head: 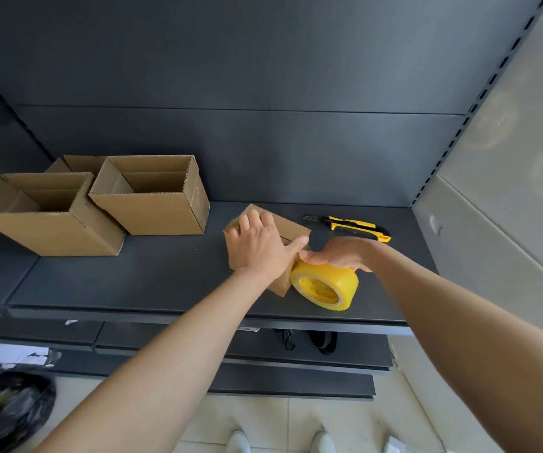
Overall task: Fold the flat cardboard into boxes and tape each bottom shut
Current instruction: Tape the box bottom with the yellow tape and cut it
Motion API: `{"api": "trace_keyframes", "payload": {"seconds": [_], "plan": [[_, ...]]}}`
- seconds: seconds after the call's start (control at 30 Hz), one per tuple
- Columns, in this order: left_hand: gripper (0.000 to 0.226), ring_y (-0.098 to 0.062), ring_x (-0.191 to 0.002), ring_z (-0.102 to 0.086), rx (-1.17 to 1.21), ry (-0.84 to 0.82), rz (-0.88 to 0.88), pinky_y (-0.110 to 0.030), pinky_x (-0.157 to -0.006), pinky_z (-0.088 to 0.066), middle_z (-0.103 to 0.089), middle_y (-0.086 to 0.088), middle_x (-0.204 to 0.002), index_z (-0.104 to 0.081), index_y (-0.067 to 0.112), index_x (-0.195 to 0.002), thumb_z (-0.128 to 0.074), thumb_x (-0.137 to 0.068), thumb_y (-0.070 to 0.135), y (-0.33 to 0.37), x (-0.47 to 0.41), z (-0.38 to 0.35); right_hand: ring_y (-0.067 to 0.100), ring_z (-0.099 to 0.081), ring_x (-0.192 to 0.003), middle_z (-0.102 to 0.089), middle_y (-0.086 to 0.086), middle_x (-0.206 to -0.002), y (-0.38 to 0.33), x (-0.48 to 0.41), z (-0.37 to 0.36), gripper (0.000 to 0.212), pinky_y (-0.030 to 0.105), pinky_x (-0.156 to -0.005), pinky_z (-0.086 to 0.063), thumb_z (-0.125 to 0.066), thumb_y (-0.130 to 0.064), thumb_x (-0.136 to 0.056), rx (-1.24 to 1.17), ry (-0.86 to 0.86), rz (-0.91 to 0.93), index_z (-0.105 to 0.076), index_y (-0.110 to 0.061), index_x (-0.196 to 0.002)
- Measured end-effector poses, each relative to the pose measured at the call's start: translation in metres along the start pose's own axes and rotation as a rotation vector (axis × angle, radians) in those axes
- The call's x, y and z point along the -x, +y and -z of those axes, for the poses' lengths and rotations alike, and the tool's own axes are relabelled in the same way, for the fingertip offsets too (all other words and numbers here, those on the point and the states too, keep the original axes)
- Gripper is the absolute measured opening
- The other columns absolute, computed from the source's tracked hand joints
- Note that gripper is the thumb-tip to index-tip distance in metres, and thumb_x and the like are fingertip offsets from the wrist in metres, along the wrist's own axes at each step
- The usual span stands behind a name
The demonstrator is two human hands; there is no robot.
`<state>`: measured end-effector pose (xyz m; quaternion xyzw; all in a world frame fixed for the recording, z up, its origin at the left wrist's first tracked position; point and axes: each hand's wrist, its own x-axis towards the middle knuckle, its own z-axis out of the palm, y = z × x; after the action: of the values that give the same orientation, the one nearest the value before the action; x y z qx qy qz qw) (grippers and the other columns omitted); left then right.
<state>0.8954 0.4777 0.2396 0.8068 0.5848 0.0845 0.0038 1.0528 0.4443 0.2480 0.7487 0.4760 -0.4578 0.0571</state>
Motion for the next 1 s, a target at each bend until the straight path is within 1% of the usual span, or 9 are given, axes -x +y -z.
{"api": "trace_keyframes", "payload": {"seconds": [0.1, 0.13, 0.2, 0.4, 0.67, 0.77, 0.83, 0.9, 1.0], "plan": [[0.115, -0.029, -0.128, -0.033, -0.04, -0.118, -0.012, -0.046, -0.107, -0.023, -0.036, -0.011, -0.14, -0.028, 0.004, -0.143, -0.034, -0.067, 0.09, -0.008, -0.001, -0.004, 0.023, -0.06, -0.111, -0.064, 0.004, -0.12, 0.013, 0.003, -0.001, 0.066, 0.037, -0.1, -0.046, -0.066, -0.046, -0.08, -0.314, -0.257, 0.071, -0.05, -0.01, -0.133], [0.12, -0.03, -0.131, -0.03, -0.051, -0.144, -0.016, -0.048, -0.11, -0.02, -0.031, -0.012, -0.145, -0.022, 0.004, -0.147, -0.034, -0.065, 0.091, -0.011, -0.002, -0.006, 0.021, -0.061, -0.108, -0.066, 0.003, -0.114, 0.016, 0.006, -0.001, 0.056, 0.035, -0.099, -0.046, -0.068, -0.035, -0.083, -0.35, -0.294, 0.08, -0.053, -0.009, -0.13], [0.12, -0.031, -0.132, -0.029, -0.063, -0.137, -0.031, -0.049, -0.112, -0.019, -0.029, -0.013, -0.147, -0.019, 0.004, -0.148, -0.037, -0.066, 0.089, -0.013, -0.003, -0.009, 0.02, -0.062, -0.105, -0.067, 0.003, -0.108, 0.016, 0.008, -0.003, 0.046, 0.035, -0.1, -0.046, -0.068, -0.026, -0.086, -0.359, -0.286, 0.098, -0.054, -0.008, -0.126], [0.107, -0.029, -0.14, -0.018, -0.005, -0.15, -0.075, -0.048, -0.116, -0.012, -0.024, -0.01, -0.15, -0.017, 0.005, -0.149, -0.052, -0.075, 0.074, -0.015, -0.009, -0.009, 0.025, -0.065, -0.104, -0.066, 0.009, -0.115, -0.009, 0.005, -0.008, 0.054, 0.038, -0.094, -0.051, -0.07, -0.039, -0.083, -0.248, -0.211, 0.09, -0.054, -0.008, -0.124], [0.098, -0.028, -0.147, 0.0, 0.004, -0.198, -0.142, -0.045, -0.118, 0.004, -0.007, -0.011, -0.159, -0.008, 0.006, -0.151, -0.053, -0.084, 0.063, -0.027, -0.017, -0.005, 0.025, -0.065, -0.099, -0.064, 0.011, -0.113, -0.034, 0.006, -0.023, 0.064, 0.035, -0.087, -0.055, -0.061, -0.054, -0.084, -0.2, -0.059, 0.128, -0.051, -0.004, -0.121], [0.096, -0.025, -0.148, 0.003, 0.006, -0.24, -0.182, -0.044, -0.118, 0.007, -0.002, -0.008, -0.161, -0.005, 0.009, -0.152, -0.053, -0.086, 0.06, -0.034, -0.023, -0.001, 0.025, -0.064, -0.096, -0.064, 0.01, -0.104, -0.038, 0.008, -0.031, 0.043, 0.035, -0.086, -0.055, -0.061, -0.047, -0.088, -0.292, -0.072, 0.162, -0.054, -0.009, -0.106], [0.091, -0.023, -0.148, 0.002, 0.005, -0.241, -0.212, -0.041, -0.118, 0.006, -0.002, -0.006, -0.161, -0.006, 0.011, -0.152, -0.052, -0.088, 0.055, -0.037, -0.024, 0.001, 0.025, -0.063, -0.102, -0.066, 0.012, -0.111, -0.034, 0.008, -0.035, 0.036, 0.035, -0.091, -0.052, -0.066, -0.032, -0.088, -0.397, -0.152, 0.173, -0.056, -0.006, -0.11], [0.081, -0.021, -0.148, -0.002, 0.035, -0.193, -0.228, -0.036, -0.118, 0.004, -0.007, -0.004, -0.161, -0.012, 0.012, -0.152, -0.053, -0.091, 0.046, -0.04, -0.02, -0.001, 0.023, -0.063, -0.103, -0.066, 0.011, -0.115, -0.03, 0.005, -0.037, 0.04, 0.034, -0.095, -0.05, -0.069, -0.018, -0.086, -0.465, -0.192, 0.189, -0.056, -0.002, -0.12], [0.066, -0.02, -0.147, -0.014, 0.25, -0.068, -0.207, -0.033, -0.118, -0.002, -0.024, -0.001, -0.157, -0.03, 0.015, -0.148, -0.059, -0.091, 0.033, -0.041, -0.009, -0.004, 0.021, -0.066, -0.097, -0.068, 0.011, -0.112, -0.031, 0.0, -0.039, 0.035, 0.032, -0.09, -0.052, -0.068, -0.015, -0.087, -0.478, -0.164, 0.236, -0.059, -0.002, -0.118]]}}
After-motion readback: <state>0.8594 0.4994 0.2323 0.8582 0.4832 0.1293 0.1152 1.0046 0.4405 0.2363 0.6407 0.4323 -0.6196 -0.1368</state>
